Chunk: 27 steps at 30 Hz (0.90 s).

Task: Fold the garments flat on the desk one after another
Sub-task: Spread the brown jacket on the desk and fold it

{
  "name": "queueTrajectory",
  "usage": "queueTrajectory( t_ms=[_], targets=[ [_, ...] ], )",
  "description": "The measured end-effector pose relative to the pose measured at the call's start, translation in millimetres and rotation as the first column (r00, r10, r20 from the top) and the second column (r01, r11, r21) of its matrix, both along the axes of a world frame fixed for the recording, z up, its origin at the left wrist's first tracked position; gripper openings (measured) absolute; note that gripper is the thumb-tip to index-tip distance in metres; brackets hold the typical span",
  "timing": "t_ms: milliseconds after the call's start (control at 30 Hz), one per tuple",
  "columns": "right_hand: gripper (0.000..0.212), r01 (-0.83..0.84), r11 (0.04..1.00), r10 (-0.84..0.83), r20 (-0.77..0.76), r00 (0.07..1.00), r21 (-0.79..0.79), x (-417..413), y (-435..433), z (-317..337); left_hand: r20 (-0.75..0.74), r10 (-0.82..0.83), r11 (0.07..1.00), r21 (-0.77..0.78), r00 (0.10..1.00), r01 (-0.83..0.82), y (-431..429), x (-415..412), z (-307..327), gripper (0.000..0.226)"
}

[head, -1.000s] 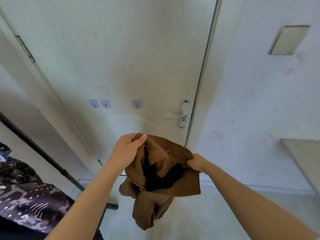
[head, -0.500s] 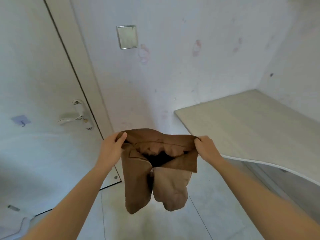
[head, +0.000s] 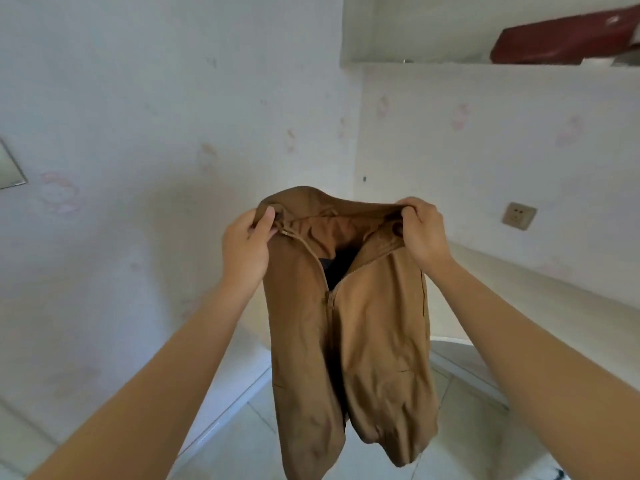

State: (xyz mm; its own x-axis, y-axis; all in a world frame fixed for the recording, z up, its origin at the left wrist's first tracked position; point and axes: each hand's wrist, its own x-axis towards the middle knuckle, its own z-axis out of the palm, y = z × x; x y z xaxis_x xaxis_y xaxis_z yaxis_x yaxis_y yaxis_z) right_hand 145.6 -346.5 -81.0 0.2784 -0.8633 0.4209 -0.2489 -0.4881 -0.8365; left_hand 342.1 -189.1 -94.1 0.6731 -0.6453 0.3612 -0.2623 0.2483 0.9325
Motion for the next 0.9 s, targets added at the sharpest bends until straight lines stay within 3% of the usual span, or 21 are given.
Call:
queueTrajectory(
  t_ms=[167,333,567,900],
  targets=[
    [0.042,0.025,0.99,-0.01,0.11,0.994,-0.138,15,-83,66,0.159,-0.041,0.99,-0.129,0.986,0.062,-116,33,57,0.032],
    [0.042,0.047,0.965,-0.026,0.082,0.996,-0.258,47,-164,107,0.197,-0.096,0.967,-0.213,0.976,0.138,-220,64,103,0.03],
    [0.038,0.111,0.965,-0.126,-0.048,0.991,-0.239,95,-263,83,0.338,-0.038,0.997,-0.046,0.941,0.057,-347,92,92,0.032],
    [0.034,0.024,0.937,-0.064,-0.102,0.993,-0.347,152,-438,39,0.477,0.106,0.994,-0.041,0.872,-0.098,-507,135,74,0.03]
  ],
)
